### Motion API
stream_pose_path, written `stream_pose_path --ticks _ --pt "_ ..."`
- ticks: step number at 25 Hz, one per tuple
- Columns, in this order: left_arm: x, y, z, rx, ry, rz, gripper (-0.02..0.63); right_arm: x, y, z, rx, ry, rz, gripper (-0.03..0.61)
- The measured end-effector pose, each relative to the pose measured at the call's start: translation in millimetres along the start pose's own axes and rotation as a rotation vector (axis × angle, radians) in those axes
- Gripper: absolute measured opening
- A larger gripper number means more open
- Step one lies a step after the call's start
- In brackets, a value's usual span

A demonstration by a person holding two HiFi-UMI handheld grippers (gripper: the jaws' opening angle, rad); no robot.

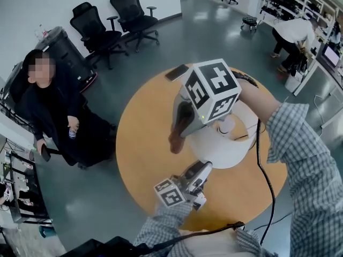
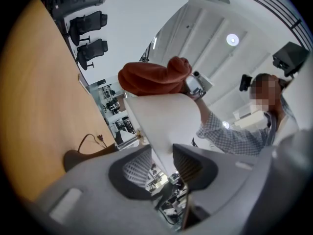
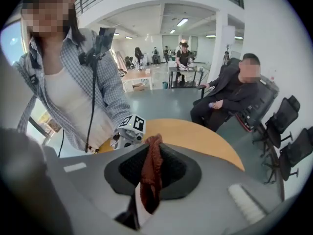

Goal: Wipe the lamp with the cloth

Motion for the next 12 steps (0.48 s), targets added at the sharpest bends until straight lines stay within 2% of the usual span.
stream_pose_path --ticks 3,6,9,12 --pt "0.7 -4.5 0.5 -0.001 -0.002 0.003 0.133 -16.6 -4.1 16.6 -0.086 0.165 0.007 0.054" --pt "0.3 -1.7 1.0 0.004 -0.001 0.003 0.132 -27.0 -1.5 54.2 -0.222 0.375 -0.015 0.054" --pt "0.2 -1.7 0.9 0.008 0.003 0.001 0.132 -20.1 13.0 111.4 -0.378 0.621 -0.070 0.054" --pt "1.1 -4.2 0.5 0.006 0.006 0.004 0.132 15.6 41.2 167.2 -0.488 0.907 -0.138 0.054"
Point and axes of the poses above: the fingertips, and each gripper's own axes: z backward along the fingers, x to its left, y out of its underside, the point moved 3 cm from there along z, backward along the fingers, and after that the axes turned 5 degrees about z, right-handed, at the moved point
